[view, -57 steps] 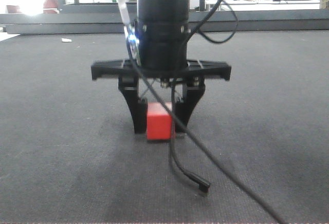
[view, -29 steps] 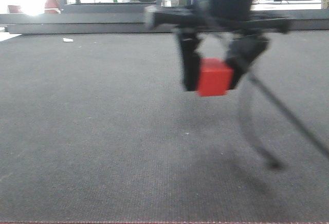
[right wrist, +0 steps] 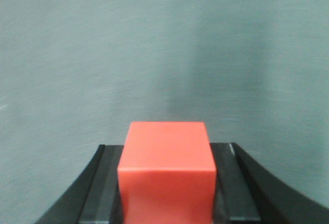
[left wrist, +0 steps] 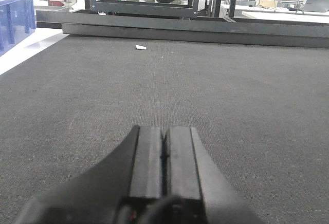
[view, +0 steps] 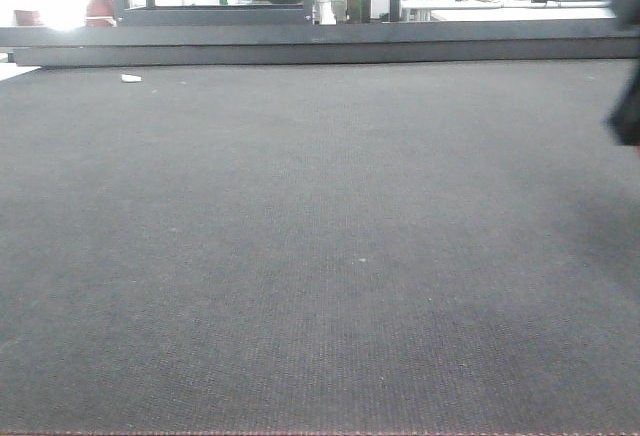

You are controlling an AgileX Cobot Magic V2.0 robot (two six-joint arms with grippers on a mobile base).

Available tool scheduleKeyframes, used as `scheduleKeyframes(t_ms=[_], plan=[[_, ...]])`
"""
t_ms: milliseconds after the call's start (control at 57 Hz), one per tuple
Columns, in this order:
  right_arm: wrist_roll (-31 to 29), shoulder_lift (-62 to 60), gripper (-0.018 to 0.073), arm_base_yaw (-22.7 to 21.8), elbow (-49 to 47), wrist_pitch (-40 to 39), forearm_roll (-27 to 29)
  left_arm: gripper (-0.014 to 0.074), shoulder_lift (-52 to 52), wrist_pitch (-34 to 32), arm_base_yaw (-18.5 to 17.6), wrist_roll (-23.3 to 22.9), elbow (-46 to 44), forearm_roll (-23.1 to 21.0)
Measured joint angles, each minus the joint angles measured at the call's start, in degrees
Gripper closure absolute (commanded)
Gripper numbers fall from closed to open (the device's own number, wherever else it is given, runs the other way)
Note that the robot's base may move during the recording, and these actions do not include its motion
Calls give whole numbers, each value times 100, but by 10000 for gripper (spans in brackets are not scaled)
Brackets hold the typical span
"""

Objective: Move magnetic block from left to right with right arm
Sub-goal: 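Lift the red cube with the right gripper and raise it away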

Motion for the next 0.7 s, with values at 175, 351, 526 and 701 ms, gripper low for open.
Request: scheduleKeyframes(t_ms=[175, 351, 526, 701], plan=[[-165, -759, 313, -454, 729, -949, 14, 722, 0, 0, 0, 0, 0, 0], [-185, -1545, 313, -502, 1514, -1908, -24, 722, 0, 0, 0, 0, 0, 0], [-185, -2490, 313, -502, 2343, -3001, -24, 722, 0, 0, 0, 0, 0, 0], [-185, -3486, 313, -502, 2849, -3409, -24, 722, 0, 0, 0, 0, 0, 0]])
